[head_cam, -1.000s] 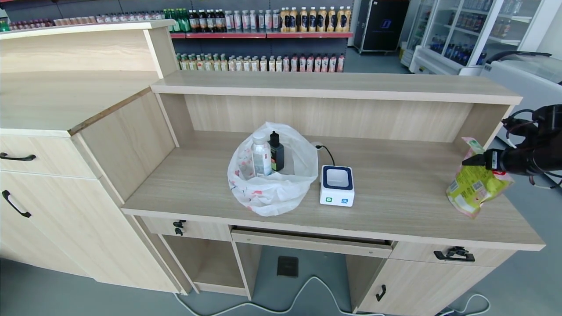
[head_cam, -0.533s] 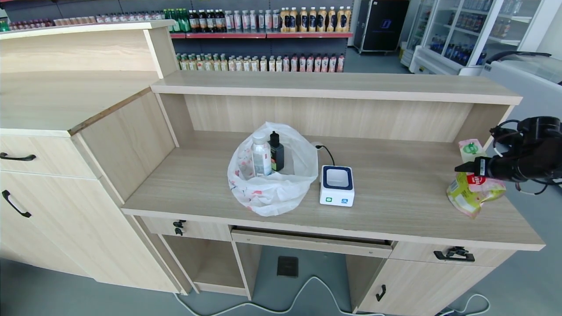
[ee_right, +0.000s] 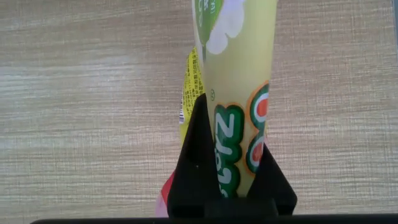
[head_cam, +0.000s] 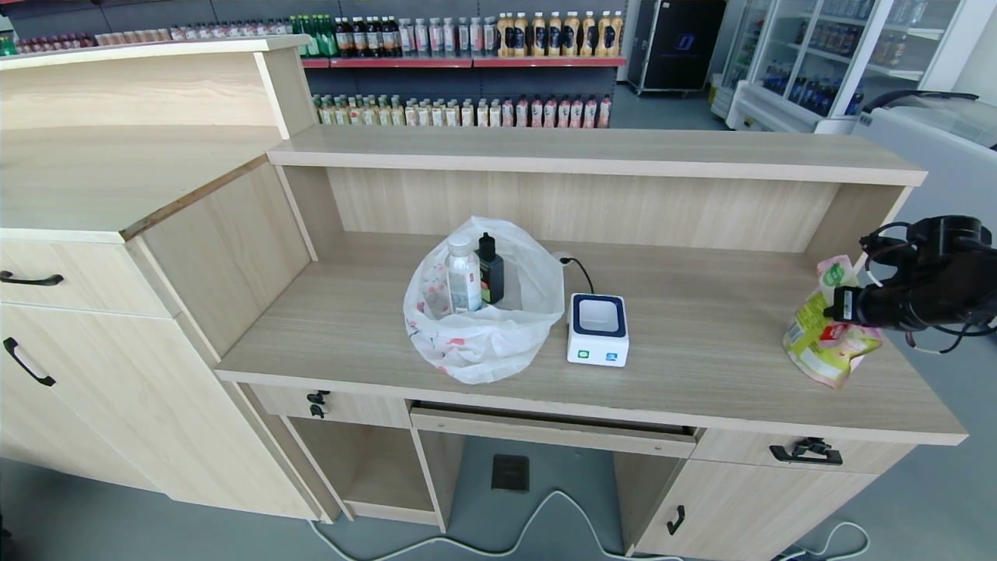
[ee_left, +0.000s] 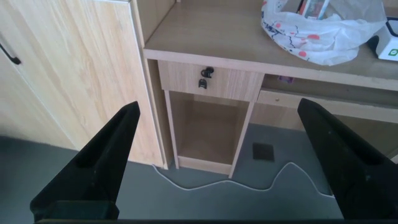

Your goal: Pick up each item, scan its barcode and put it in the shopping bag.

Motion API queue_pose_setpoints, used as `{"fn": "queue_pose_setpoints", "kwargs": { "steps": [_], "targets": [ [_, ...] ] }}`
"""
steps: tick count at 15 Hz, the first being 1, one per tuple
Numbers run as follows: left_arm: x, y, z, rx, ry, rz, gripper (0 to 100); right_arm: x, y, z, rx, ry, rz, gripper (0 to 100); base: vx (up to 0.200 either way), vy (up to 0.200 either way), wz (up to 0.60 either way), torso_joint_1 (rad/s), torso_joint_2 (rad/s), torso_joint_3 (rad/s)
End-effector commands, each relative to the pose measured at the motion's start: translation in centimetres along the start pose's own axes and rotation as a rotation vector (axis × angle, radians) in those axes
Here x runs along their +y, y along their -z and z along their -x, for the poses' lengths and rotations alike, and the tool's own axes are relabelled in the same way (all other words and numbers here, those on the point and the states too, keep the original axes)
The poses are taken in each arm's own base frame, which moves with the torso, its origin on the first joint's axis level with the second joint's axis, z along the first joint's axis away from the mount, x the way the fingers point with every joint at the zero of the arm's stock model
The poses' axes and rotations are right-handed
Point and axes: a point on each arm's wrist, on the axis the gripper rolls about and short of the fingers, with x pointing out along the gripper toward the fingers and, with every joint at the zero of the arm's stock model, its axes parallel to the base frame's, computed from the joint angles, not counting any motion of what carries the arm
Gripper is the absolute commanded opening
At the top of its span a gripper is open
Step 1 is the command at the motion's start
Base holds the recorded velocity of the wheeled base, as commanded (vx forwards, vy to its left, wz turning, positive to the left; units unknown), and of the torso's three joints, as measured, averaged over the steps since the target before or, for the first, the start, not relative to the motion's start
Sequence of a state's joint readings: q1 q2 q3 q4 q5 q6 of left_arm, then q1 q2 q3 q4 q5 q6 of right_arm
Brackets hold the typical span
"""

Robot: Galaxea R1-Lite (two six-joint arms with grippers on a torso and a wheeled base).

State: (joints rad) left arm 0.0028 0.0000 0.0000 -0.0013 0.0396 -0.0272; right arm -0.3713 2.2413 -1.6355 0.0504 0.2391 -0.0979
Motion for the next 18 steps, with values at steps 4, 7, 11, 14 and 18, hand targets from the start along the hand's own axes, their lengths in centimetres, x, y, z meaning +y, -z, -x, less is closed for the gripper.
{"fn": "queue_pose_setpoints", "kwargs": {
  "steps": [4, 7, 11, 14, 18],
  "targets": [
    [0.0, 0.0, 0.0, 0.0, -0.001, 0.0, 100, 3.9, -5.1, 14.1, -0.264, -0.313, 0.043, 0, 0.0, 0.0, 0.0, 0.0, 0.0, 0.0],
    [0.0, 0.0, 0.0, 0.0, -0.001, 0.0, 100, 7.1, -5.1, 24.7, -0.417, -0.788, 0.219, 0, 0.0, 0.0, 0.0, 0.0, 0.0, 0.0],
    [0.0, 0.0, 0.0, 0.0, -0.001, 0.0, 100, 10.9, -2.6, 31.3, -0.463, -1.048, 0.355, 0, 0.0, 0.0, 0.0, 0.0, 0.0, 0.0],
    [0.0, 0.0, 0.0, 0.0, -0.001, 0.0, 100, 14.0, 1.2, 35.6, -0.461, -1.242, 0.447, 0, 0.0, 0.0, 0.0, 0.0, 0.0, 0.0],
    [0.0, 0.0, 0.0, 0.0, -0.001, 0.0, 100, 15.8, 4.8, 38.4, -0.464, -1.379, 0.524, 0, 0.0, 0.0, 0.0, 0.0, 0.0, 0.0]
  ]
}}
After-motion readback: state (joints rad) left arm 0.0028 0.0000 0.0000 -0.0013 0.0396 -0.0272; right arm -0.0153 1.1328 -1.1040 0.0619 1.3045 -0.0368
